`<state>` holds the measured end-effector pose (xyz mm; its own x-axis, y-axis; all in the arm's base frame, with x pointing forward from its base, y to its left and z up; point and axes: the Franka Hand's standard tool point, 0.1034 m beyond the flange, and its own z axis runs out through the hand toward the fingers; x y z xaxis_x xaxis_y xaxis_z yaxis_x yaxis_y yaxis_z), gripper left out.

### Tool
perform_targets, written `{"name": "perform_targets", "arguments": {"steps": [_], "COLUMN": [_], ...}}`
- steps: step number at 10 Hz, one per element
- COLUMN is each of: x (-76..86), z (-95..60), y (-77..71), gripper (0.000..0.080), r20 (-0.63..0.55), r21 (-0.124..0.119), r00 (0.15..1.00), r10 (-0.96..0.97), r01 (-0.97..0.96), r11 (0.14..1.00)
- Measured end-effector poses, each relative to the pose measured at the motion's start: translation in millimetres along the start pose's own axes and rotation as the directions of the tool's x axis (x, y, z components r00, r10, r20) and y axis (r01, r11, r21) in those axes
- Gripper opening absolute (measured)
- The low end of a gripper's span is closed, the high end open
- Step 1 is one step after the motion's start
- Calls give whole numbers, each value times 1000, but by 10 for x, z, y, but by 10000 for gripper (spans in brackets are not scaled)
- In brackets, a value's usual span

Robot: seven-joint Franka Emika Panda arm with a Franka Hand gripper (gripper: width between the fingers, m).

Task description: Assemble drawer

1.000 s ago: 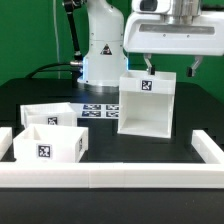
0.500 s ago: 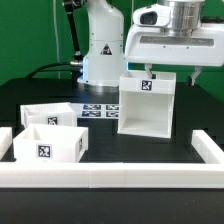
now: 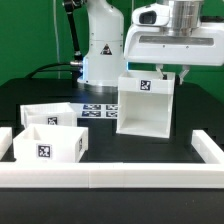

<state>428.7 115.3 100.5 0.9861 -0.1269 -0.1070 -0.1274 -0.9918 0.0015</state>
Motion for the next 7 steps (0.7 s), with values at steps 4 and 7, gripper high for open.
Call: {"name": "perform_targets", "arguments": {"steps": [4,7], "x": [2,2], "z": [0,0], "y": [-2,-2], "gripper": [37,37], "r20": [-1,-1], "r21": [1,1], "r00": [1000,1000], "r10": [-1,-1], "r01": [1,1], "r11": [1000,1000]}}
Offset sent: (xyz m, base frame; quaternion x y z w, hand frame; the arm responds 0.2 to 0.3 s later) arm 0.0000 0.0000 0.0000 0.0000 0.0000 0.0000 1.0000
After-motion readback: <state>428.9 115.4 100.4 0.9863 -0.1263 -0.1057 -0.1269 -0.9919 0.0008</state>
